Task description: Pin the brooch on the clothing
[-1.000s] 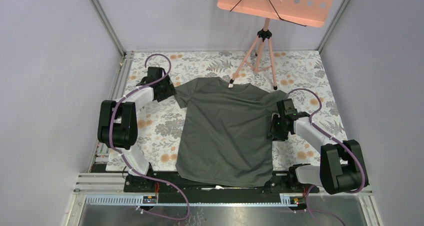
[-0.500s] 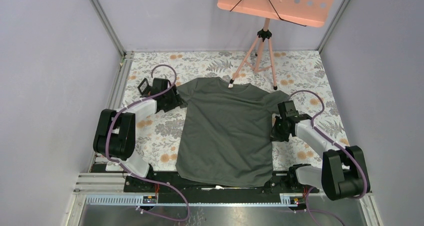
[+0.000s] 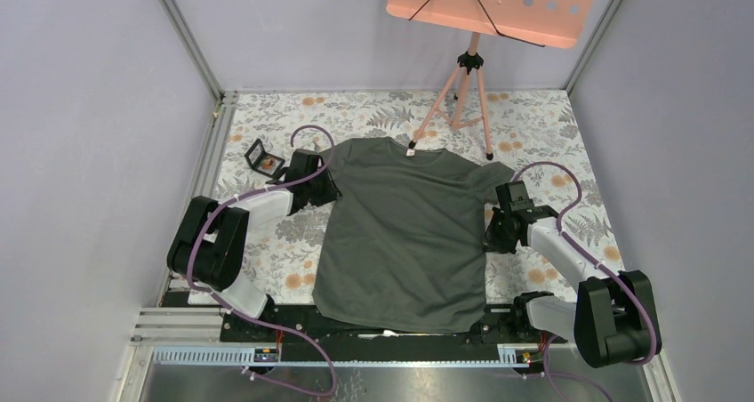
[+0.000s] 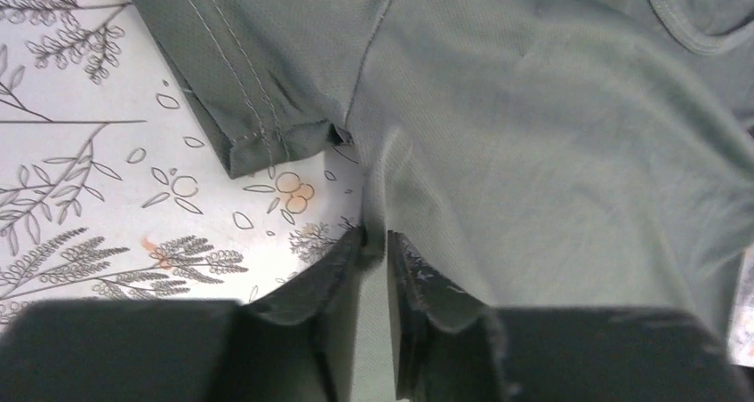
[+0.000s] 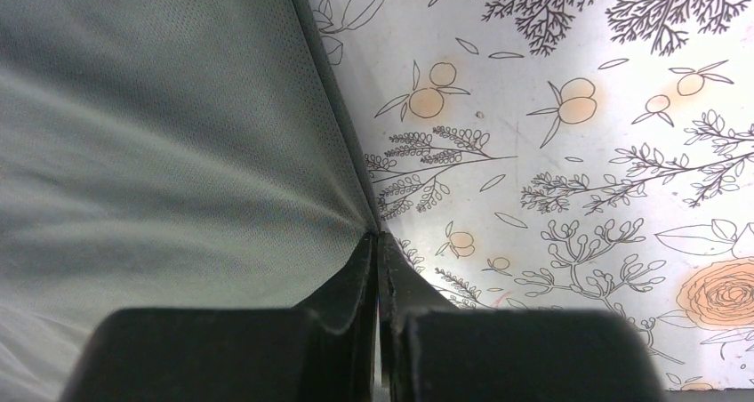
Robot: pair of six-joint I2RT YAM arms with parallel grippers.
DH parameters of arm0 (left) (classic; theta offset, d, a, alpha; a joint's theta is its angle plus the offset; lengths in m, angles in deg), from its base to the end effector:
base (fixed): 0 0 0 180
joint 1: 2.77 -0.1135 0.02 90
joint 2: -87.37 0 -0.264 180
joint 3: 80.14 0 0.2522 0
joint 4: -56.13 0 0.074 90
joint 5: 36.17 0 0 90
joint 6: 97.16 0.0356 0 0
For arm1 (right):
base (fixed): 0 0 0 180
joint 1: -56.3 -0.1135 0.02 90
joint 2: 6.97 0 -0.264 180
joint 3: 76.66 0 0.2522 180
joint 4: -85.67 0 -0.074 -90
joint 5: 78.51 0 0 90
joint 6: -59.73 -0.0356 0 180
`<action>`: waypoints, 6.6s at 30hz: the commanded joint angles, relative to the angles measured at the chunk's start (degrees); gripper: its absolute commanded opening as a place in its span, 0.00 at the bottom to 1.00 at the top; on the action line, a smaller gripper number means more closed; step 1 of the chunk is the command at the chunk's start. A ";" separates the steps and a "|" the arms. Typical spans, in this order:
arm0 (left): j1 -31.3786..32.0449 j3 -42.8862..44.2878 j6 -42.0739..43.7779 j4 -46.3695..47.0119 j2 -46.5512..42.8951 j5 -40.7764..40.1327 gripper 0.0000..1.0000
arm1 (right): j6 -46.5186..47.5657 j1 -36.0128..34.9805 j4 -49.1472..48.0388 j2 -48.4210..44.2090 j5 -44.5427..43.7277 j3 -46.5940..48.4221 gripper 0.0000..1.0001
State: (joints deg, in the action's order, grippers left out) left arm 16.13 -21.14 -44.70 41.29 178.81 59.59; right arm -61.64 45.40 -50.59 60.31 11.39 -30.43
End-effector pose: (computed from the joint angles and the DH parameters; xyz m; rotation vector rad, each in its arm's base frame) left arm 0.2956 -0.1050 0.1617 -0.3522 2.4462 -0.5665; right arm 0.1965 0.0378 0.1673 0.4842 2.6789 0.2173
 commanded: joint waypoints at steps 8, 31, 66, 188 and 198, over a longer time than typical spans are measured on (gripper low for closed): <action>2.79 -4.64 2.12 2.83 -1.03 -3.75 0.00 | 0.00 0.07 0.39 1.00 -1.16 -0.13 0.00; 5.10 -9.58 2.68 -4.70 -12.52 -11.32 0.00 | 0.50 0.15 0.02 1.25 -2.83 0.56 0.00; -7.11 12.75 7.99 -22.81 -21.77 -16.08 0.88 | 9.00 0.16 -0.10 -18.87 4.67 10.71 0.73; -20.38 46.84 17.85 -35.26 28.78 -24.24 0.44 | 5.54 0.15 3.29 -33.45 17.50 6.53 0.78; -20.17 47.71 20.58 -35.49 29.88 -25.73 0.45 | 5.35 0.11 3.58 -33.63 17.50 6.59 0.77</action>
State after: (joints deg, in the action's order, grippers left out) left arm -4.18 24.54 -26.32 5.82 207.99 36.40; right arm -55.94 45.40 -46.57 27.22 27.67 -24.20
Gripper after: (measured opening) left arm 0.438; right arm 0.776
